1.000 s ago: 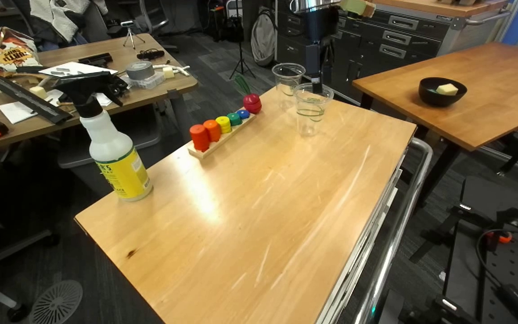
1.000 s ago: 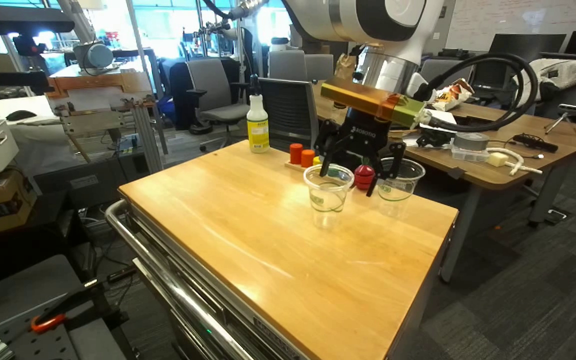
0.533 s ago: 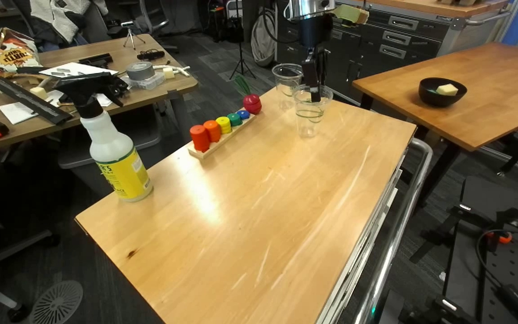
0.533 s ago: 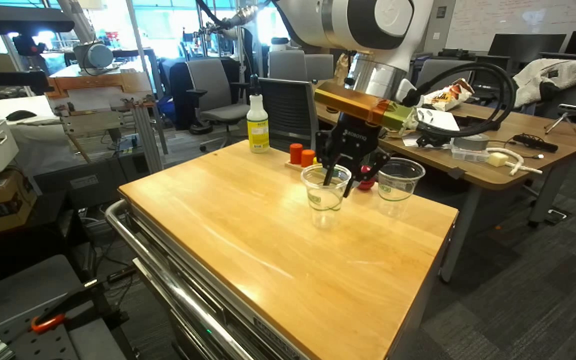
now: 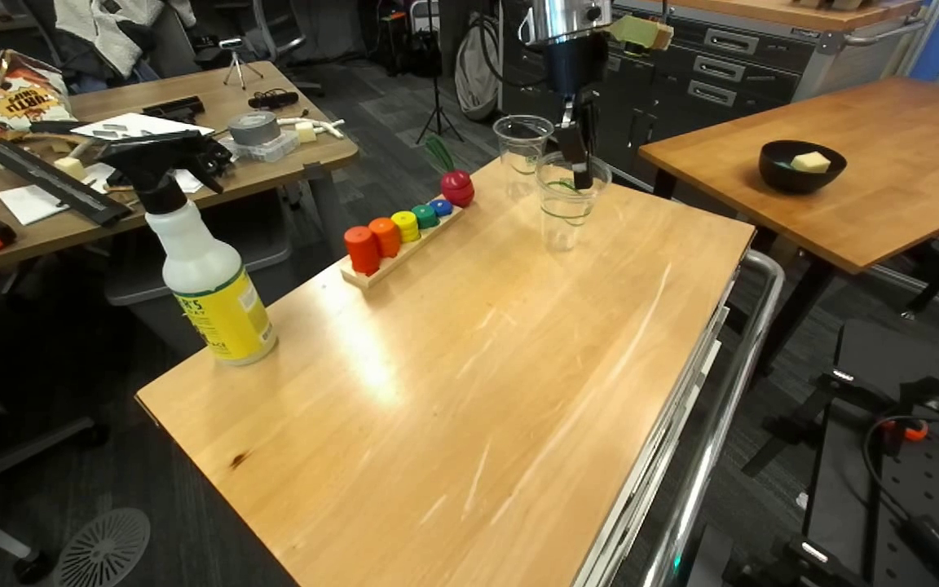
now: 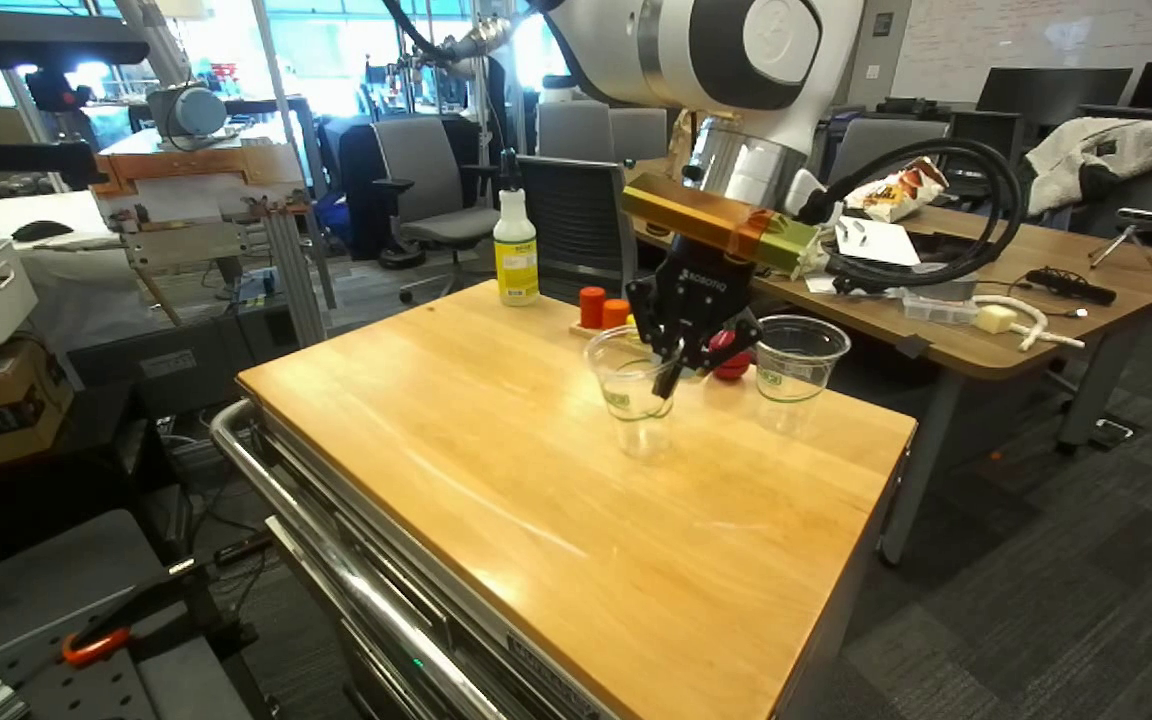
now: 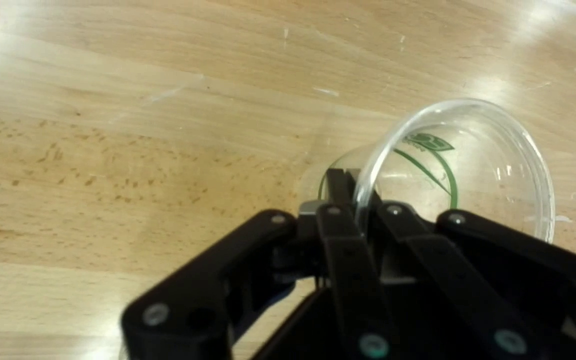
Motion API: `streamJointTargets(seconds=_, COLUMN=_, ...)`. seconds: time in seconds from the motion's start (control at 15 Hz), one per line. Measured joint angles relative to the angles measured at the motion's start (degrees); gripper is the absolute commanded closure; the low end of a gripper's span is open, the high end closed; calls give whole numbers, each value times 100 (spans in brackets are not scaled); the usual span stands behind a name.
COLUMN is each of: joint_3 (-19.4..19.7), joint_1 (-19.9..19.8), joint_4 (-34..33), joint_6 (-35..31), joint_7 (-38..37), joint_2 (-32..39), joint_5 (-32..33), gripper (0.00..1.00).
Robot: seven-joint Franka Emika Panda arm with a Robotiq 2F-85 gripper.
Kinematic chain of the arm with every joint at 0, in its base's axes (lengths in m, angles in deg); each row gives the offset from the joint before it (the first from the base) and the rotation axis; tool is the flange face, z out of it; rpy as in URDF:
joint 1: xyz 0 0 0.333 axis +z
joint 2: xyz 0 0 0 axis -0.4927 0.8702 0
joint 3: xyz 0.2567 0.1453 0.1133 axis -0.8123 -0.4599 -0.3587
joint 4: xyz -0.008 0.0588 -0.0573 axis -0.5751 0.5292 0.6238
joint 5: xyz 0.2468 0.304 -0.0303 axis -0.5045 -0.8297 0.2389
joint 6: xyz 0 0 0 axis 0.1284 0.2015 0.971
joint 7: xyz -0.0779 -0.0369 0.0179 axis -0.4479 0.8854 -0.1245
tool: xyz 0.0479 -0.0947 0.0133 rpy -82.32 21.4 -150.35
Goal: Stack the three clear plastic cups together
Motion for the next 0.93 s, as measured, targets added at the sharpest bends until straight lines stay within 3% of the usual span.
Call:
streamJointTargets(seconds=0.53, joint_3=245, joint_1=-87, joint_4=-147, joint_6=1004, joint_7=-462, joint_2=-1009, joint_5=-20, gripper=99)
streamJointTargets(seconds=0.93, joint_3=380, joint_1=-123, joint_4=-1228, joint_6=1886, joint_7=-704, joint_2=-1092, joint_5=-123, gripper=99)
